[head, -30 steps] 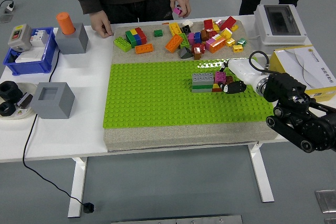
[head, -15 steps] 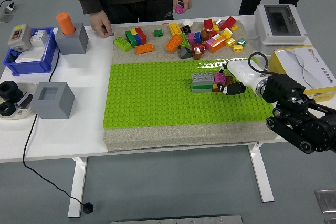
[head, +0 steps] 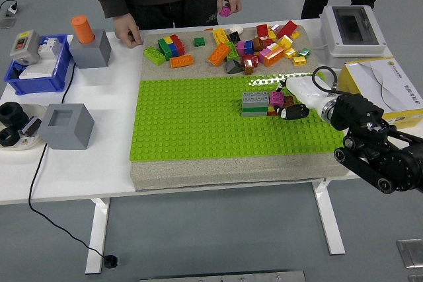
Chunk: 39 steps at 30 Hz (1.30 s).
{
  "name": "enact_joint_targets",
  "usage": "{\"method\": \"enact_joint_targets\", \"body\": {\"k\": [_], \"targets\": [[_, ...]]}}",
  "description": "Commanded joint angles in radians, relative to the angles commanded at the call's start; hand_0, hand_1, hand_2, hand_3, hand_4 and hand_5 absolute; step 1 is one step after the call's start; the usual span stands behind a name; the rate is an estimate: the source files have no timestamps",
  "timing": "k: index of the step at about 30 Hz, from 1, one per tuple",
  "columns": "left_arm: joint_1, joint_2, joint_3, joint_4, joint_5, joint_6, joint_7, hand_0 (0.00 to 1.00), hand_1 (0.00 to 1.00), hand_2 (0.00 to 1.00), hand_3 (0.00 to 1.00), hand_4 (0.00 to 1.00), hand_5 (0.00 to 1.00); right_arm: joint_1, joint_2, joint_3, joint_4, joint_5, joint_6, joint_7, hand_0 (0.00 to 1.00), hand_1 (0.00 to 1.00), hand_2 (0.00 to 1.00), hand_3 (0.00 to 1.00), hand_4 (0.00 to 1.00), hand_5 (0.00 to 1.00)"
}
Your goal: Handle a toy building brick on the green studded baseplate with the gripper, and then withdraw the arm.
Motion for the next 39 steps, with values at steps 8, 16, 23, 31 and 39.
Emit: {"method": "enact_joint_targets", "body": {"k": [8, 16, 23, 31, 39], "targets": [[0.0, 0.0, -0.003, 0.0, 0.005, -0.001, 0.0, 0.787, 0.802, 0.756, 0.441, 0.998, 0.872, 0.0, 0.001, 0.001, -0.001, 0.0, 0.001, -0.001, 0.781, 0.792, 0.837, 0.687, 0.652, 0.304], [0.001, 0.001, -0.005, 0.0, 0.008, -0.001, -0.001, 0.788, 0.801, 0.756, 0.441, 0.998, 0.871, 0.0, 0.002, 0.002, -0.002, 0.0, 0.001, -0.001, 0.781, 0.793, 0.838, 0.686, 0.664, 0.306], [0.0, 0.002, -0.007, 0.0, 0.011, -0.002, -0.002, 0.788, 0.8, 0.755, 0.442, 0.998, 0.87, 0.0, 0.002, 0.005, -0.002, 0.0, 0.001, -0.001, 0.782, 0.794, 0.838, 0.685, 0.667, 0.302], [0.0, 0.002, -0.01, 0.0, 0.015, -0.003, -0.002, 0.788, 0.799, 0.755, 0.442, 0.998, 0.87, 0.001, 0.002, 0.01, -0.003, -0.001, 0.001, -0.001, 0.782, 0.794, 0.84, 0.684, 0.699, 0.328], [0.0, 0.002, -0.013, 0.0, 0.017, -0.003, -0.002, 0.788, 0.799, 0.754, 0.442, 0.998, 0.87, 0.002, 0.0, 0.015, 0.002, 0.002, -0.001, 0.0, 0.782, 0.794, 0.841, 0.688, 0.716, 0.333]]}}
